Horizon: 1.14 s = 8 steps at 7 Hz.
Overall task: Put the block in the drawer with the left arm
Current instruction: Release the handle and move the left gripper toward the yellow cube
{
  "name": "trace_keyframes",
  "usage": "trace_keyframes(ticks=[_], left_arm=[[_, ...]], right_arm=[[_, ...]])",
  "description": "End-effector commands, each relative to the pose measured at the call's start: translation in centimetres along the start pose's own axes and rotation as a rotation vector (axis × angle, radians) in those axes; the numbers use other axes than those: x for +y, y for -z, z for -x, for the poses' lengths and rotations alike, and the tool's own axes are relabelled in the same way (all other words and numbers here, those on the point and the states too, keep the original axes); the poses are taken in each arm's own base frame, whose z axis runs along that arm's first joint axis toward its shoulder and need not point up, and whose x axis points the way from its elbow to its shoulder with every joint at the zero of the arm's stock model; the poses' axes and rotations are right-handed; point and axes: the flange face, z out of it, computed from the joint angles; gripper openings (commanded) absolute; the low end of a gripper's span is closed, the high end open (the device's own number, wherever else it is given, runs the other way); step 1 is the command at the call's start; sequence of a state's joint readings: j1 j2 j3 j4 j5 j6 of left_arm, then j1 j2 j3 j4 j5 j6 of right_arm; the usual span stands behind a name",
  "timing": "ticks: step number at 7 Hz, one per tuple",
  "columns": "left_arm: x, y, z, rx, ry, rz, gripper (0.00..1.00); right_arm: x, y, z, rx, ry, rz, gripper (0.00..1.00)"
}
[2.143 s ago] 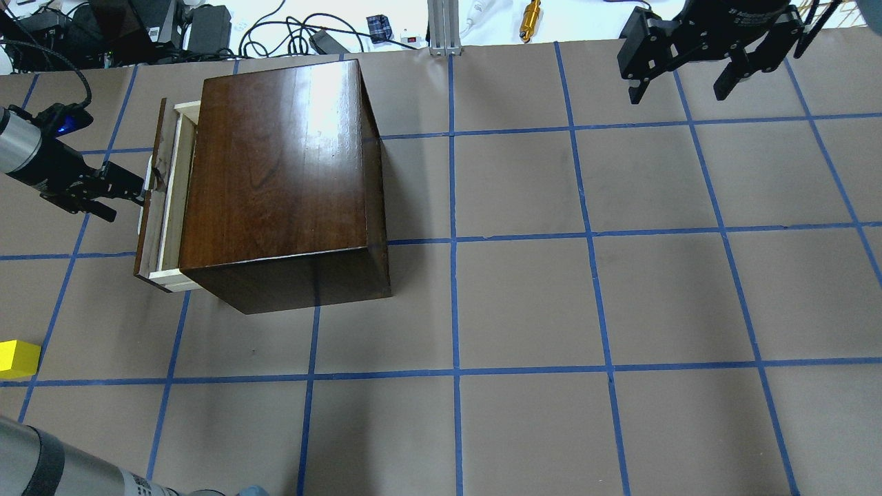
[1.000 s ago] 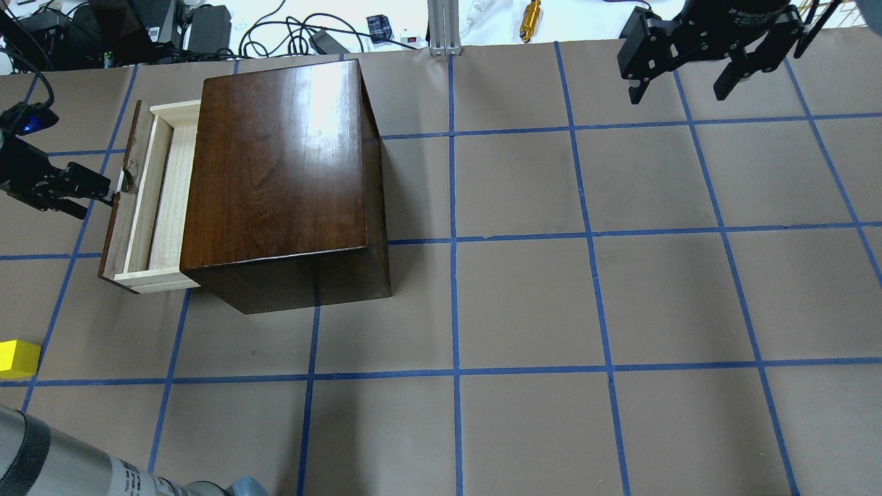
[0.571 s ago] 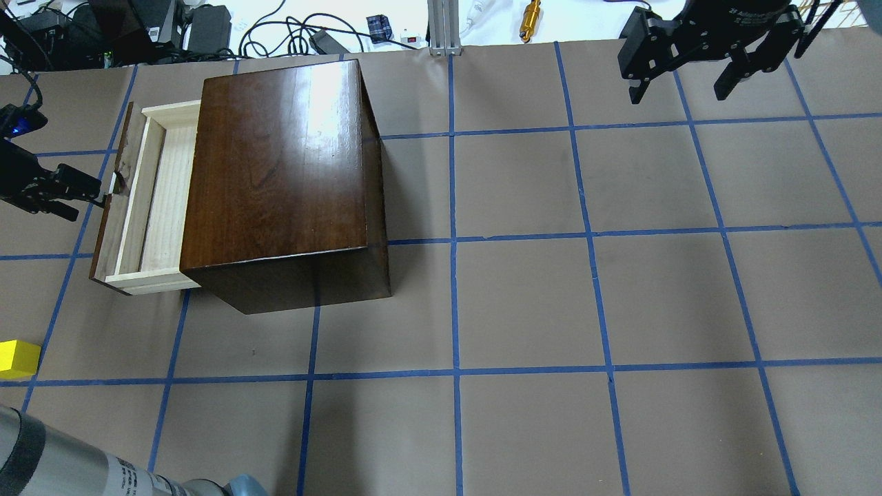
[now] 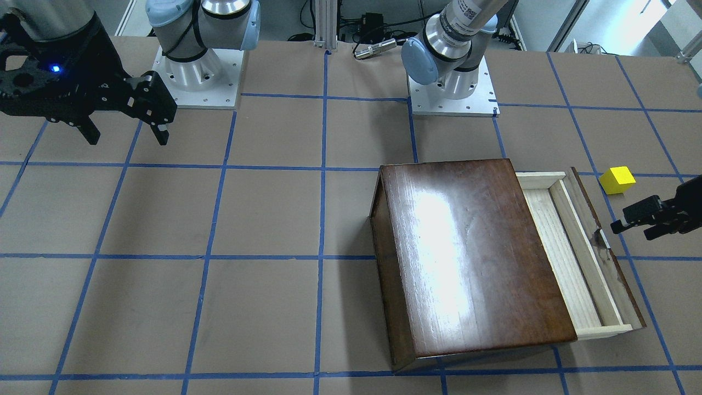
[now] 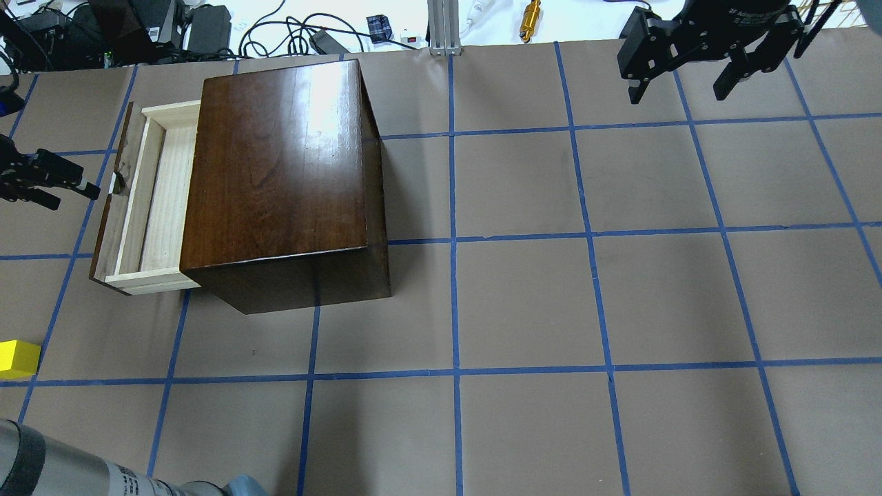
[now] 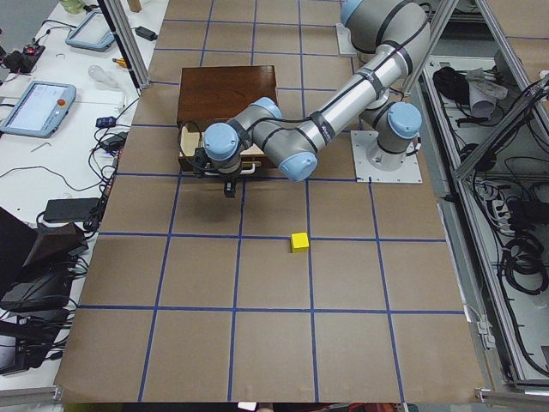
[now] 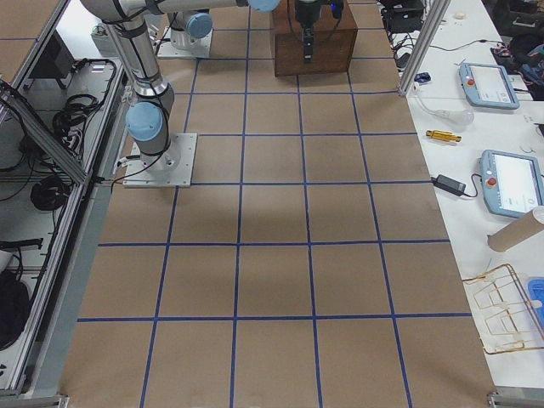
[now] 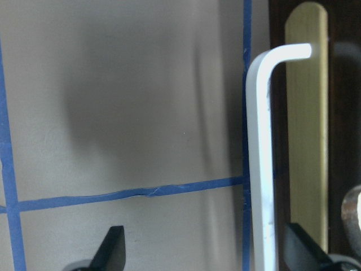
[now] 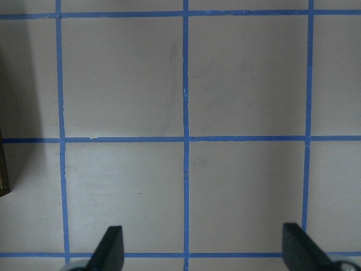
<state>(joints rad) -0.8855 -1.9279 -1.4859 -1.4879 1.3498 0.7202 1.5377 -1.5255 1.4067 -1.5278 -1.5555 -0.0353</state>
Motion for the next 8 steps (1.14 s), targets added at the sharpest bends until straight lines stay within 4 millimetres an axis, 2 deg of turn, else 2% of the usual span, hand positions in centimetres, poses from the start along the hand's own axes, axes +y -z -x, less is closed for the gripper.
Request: trace_keyframes(ticks=[1, 3, 4, 6, 8], left_arm=[[0.8, 5.3, -1.4, -0.013, -0.089, 0.065, 1.0], [3.6, 6.3, 1.3, -0.092, -0.359, 0.179, 1.0], [4.8, 5.8, 1.7, -0.086, -0.547, 0.237, 1.0], [9.5, 1.9, 6.0, -0.003, -0.693, 0.34, 1.0], [12.2, -1.0, 9.7, -0.038, -0.934, 0.323, 1.0]], right_arm=[[0.0, 0.0, 0.0, 0.0, 0.001, -0.001, 1.0], [0.0, 0.0, 0.0, 0.002, -0.001, 0.001, 1.0], [0.0, 0.0, 0.0, 0.001, 0.001, 0.001, 1.0], [0.0, 0.0, 0.0, 0.001, 0.001, 0.001, 1.0], [0.0, 0.0, 0.0, 0.001, 0.001, 0.001, 1.0]])
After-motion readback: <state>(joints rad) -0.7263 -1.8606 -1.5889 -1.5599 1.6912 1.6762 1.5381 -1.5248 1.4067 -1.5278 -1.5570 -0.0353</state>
